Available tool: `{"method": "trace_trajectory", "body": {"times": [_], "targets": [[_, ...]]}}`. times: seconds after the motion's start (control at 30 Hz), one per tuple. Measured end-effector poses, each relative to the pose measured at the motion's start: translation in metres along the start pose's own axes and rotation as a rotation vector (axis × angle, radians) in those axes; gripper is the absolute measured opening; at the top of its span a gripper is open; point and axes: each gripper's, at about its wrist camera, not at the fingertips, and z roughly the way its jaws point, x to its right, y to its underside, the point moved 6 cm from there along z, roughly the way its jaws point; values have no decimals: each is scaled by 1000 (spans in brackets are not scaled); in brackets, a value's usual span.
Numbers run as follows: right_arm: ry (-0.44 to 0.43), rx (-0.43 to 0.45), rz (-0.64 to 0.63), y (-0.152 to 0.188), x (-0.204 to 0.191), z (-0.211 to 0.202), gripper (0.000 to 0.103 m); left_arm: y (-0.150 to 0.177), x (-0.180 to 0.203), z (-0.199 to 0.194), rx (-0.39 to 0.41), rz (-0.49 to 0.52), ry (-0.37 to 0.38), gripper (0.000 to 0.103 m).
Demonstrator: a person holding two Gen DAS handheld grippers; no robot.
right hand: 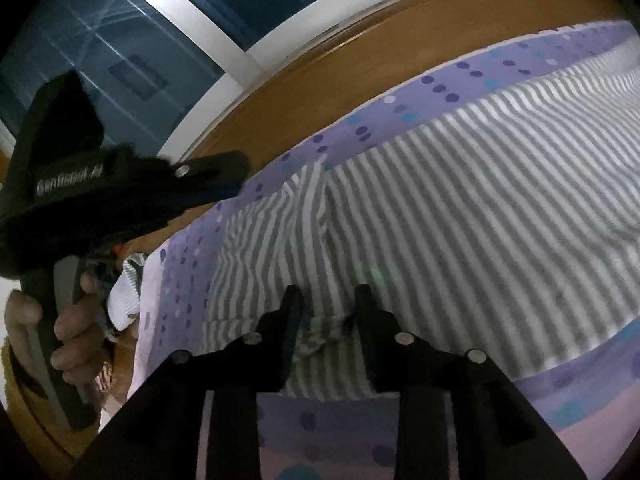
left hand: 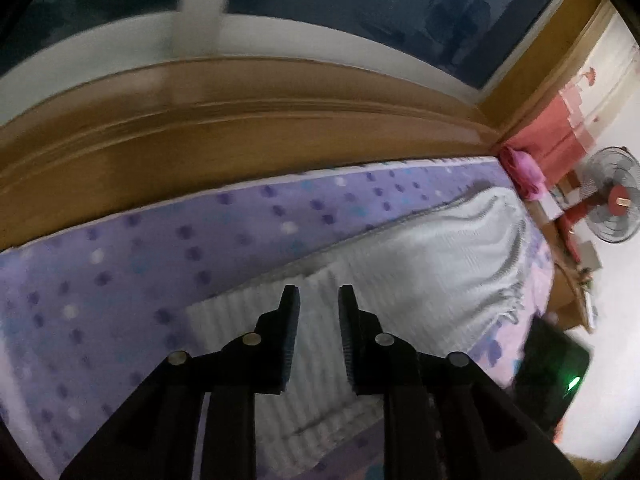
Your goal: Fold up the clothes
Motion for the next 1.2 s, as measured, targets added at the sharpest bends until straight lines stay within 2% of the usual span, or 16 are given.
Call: {"method": "trace_trajectory", "body": {"times": [0.13, 0.27, 0.37, 0.43, 0.57, 0.67, 0.77, 0.9, 1.0, 1.13, 1.17, 1.2], "targets": [[-2, 18, -89, -6, -7, -18, 34, 27, -25, -13, 12, -60, -50, 22], [-46, 39, -214, -5, -32, -23, 50, 59, -42, -7, -14, -146, -22, 22], [-22, 12, -316, 5, -46, -8, 50, 82, -45, 5, -62, -182, 15, 22], [22, -32, -370, 16, -45, 8, 50, 94, -42, 9, -67, -168, 28, 22], [117, -61, -516, 28, -46, 16, 49, 101, -40, 2, -55, -126, 45, 23], [165, -124, -591, 29, -51, 12, 49, 102, -46, -6, -43, -126, 89, 23], [144, -144, -623, 12, -68, 2, 50, 97, -55, -14, 9, -122, 120, 23], [98, -153, -709, -18, -106, 13, 64, 92, -59, -9, 16, -174, 201, 34], [82, -229, -785, -28, -122, 48, 64, 89, -55, -2, 16, -187, 247, 34], [85, -366, -878, -30, -129, 101, 63, 90, -47, 5, 44, -203, 246, 48], [99, -405, -900, -26, -124, 112, 60, 91, -45, 5, 59, -210, 245, 51], [106, -428, -911, -22, -120, 120, 37, 92, -44, 5, 56, -217, 231, 52]]}}
